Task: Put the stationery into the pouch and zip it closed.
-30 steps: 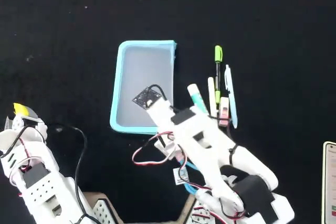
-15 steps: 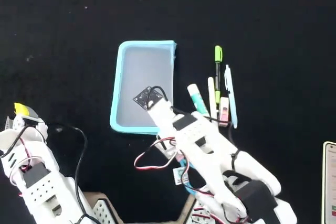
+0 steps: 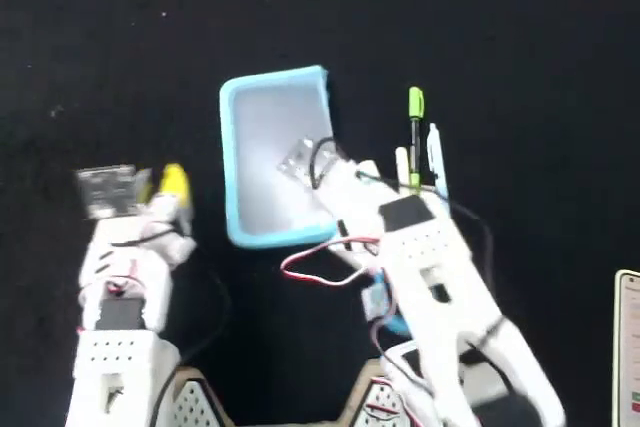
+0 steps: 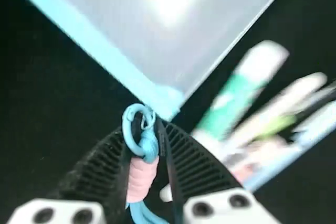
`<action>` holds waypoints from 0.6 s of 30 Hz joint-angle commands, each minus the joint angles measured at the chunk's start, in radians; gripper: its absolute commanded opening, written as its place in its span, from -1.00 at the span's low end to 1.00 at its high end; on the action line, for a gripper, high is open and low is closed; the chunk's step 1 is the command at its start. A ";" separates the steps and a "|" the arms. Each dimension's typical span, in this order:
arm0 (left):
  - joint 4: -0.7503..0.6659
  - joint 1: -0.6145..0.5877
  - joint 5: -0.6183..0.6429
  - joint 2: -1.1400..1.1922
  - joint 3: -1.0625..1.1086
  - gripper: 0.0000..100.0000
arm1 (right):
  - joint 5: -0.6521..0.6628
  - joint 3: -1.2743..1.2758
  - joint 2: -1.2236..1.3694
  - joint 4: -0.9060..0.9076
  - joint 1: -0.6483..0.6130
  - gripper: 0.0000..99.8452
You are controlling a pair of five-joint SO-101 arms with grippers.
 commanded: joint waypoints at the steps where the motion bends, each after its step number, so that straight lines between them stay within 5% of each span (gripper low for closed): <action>1: -0.083 0.091 -0.046 -0.003 -0.084 -0.72 | 0.023 -0.125 -0.208 0.021 0.015 -0.98; 8: -0.236 0.120 -0.046 0.000 -0.091 -0.72 | 0.046 -0.154 -0.392 -0.005 -0.117 -0.98; 18: -0.238 0.087 -0.052 0.003 -0.163 -0.72 | 0.043 -0.156 -0.403 -0.081 -0.201 -0.98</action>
